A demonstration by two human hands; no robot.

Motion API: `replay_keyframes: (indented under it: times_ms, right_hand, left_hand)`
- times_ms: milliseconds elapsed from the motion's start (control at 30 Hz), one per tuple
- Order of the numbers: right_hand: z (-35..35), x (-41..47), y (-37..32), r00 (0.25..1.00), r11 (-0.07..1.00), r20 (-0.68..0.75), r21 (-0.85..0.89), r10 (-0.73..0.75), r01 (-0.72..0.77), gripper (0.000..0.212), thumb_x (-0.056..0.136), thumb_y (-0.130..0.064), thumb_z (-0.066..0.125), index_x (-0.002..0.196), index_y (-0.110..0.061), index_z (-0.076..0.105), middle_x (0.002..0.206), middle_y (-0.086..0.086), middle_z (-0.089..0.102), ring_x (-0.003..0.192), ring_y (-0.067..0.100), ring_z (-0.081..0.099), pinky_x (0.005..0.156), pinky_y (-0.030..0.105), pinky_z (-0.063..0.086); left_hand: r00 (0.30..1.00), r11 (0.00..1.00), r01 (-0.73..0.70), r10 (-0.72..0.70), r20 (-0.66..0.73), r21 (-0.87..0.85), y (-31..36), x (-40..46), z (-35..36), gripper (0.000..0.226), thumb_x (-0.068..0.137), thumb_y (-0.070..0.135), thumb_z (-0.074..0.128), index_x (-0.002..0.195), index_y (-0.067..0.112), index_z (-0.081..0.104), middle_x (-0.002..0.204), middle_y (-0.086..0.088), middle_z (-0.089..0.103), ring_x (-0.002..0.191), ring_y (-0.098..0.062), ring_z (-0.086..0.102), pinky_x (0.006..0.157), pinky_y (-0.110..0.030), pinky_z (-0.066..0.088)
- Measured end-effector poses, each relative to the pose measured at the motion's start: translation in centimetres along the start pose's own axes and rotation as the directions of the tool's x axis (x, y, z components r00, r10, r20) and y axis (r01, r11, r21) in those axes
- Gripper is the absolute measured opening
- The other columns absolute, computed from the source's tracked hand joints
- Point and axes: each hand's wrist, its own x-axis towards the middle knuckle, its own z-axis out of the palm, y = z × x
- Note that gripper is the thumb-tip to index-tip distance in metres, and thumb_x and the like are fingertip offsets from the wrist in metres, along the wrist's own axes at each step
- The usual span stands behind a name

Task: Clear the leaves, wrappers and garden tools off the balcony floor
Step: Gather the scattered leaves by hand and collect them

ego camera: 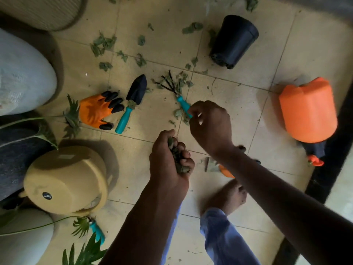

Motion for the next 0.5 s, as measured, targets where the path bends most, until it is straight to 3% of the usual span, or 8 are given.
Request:
replay_keyframes:
  times_ms: [67, 133, 267, 333, 400, 500]
  right_hand:
    - [4.0, 3.6, 2.4, 0.997, 0.982, 0.066, -0.187, 0.031, -0.018, 0.021, 0.096, -0.014, 0.057, 0.113, -0.016, 0.068, 0.105, 0.004, 0.066, 0.090, 0.022, 0.063, 0.063, 0.030, 0.046]
    - [7.7, 6.6, 4.0, 0.988, 0.967, 0.131, -0.251, 0.081, -0.046, 0.023, 0.097, -0.020, 0.057, 0.119, -0.015, 0.062, 0.108, 0.007, 0.062, 0.096, 0.025, 0.061, 0.064, 0.031, 0.042]
    - [11.9, 9.7, 5.4, 0.957, 0.955, 0.188, -0.240, 0.221, -0.173, 0.035, 0.094, -0.021, 0.061, 0.128, -0.018, 0.053, 0.118, 0.009, 0.057, 0.106, 0.028, 0.058, 0.076, 0.039, 0.051]
    - [12.6, 10.1, 5.7, 0.955, 0.954, 0.202, -0.251, 0.219, -0.166, 0.040, 0.092, -0.021, 0.064, 0.130, -0.019, 0.050, 0.118, 0.009, 0.057, 0.106, 0.027, 0.058, 0.078, 0.038, 0.051]
    - [12.9, 10.4, 5.9, 0.960, 0.959, 0.200, -0.243, 0.197, -0.146, 0.037, 0.090, -0.020, 0.067, 0.125, -0.019, 0.054, 0.112, 0.006, 0.060, 0.102, 0.025, 0.058, 0.075, 0.035, 0.048]
    - [11.9, 10.7, 6.2, 0.934, 0.960, 0.229, -0.134, 0.273, -0.247, 0.026, 0.085, -0.022, 0.069, 0.111, -0.024, 0.063, 0.098, -0.005, 0.059, 0.096, 0.019, 0.057, 0.069, 0.029, 0.048]
  left_hand:
    - [1.000, 1.000, 0.007, -0.008, -0.018, -0.014, 0.4, -0.3, 0.7, 0.030, 0.093, 0.028, 0.063, 0.068, 0.022, 0.048, 0.060, 0.004, 0.047, 0.044, -0.008, 0.045, 0.034, -0.017, 0.032]
    - [1.000, 1.000, 0.012, -0.012, -0.008, 0.000, 0.7, -0.4, 1.3, 0.027, 0.094, 0.028, 0.062, 0.072, 0.021, 0.049, 0.062, 0.004, 0.047, 0.046, -0.008, 0.044, 0.035, -0.018, 0.033]
    - [1.000, 0.999, 0.009, -0.009, 0.003, 0.043, 1.1, 0.0, 1.8, 0.026, 0.096, 0.029, 0.061, 0.075, 0.021, 0.048, 0.064, 0.003, 0.046, 0.049, -0.009, 0.045, 0.035, -0.019, 0.034]
    - [1.000, 0.999, -0.015, 0.016, -0.005, 0.049, 1.3, 0.2, 1.9, 0.026, 0.095, 0.029, 0.062, 0.075, 0.019, 0.049, 0.062, 0.002, 0.047, 0.053, -0.011, 0.047, 0.035, -0.018, 0.034]
    - [0.999, 0.998, -0.038, 0.038, -0.006, 0.042, 1.4, 0.2, 1.7, 0.024, 0.095, 0.028, 0.063, 0.076, 0.018, 0.051, 0.061, 0.002, 0.047, 0.059, -0.013, 0.049, 0.035, -0.018, 0.035]
    - [1.000, 0.999, -0.026, 0.026, 0.000, 0.031, 1.0, 0.0, 1.7, 0.024, 0.095, 0.029, 0.062, 0.076, 0.019, 0.050, 0.064, 0.001, 0.047, 0.055, -0.011, 0.047, 0.036, -0.018, 0.035]
